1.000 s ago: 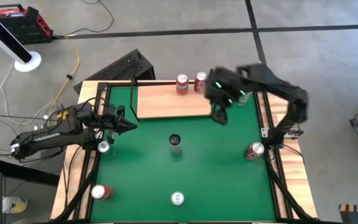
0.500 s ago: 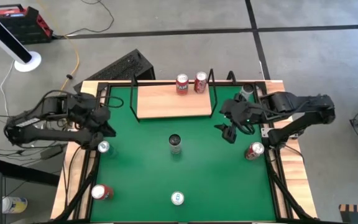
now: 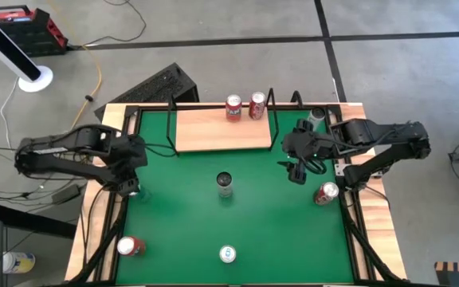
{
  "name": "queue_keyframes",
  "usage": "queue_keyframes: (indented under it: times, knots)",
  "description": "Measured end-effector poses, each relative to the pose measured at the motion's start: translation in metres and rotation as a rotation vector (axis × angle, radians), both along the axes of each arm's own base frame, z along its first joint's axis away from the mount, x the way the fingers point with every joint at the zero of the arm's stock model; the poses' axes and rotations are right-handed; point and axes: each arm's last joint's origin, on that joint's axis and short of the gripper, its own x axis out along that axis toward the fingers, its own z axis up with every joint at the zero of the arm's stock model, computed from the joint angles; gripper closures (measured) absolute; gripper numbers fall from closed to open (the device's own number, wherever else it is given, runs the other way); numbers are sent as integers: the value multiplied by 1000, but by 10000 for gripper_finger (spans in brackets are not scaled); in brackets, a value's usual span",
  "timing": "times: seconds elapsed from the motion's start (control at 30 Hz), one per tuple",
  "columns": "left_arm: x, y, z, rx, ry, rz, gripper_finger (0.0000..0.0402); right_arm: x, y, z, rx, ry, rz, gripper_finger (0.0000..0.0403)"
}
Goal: Place canned beverage on shelf
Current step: Put the left blue soda can on the shelf
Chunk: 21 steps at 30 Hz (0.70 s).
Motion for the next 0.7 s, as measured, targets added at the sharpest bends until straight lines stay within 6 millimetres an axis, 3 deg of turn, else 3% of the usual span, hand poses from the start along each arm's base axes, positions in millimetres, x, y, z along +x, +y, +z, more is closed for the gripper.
queue_keyframes:
  times: [0.37, 0.7]
  knots:
    - [17, -2, -9, 149, 76, -22, 79, 0, 0, 0, -46, 21, 54, 77]
    - [11, -12, -42, 139, 192, -29, 79, 0, 0, 0, -51, 24, 60, 77]
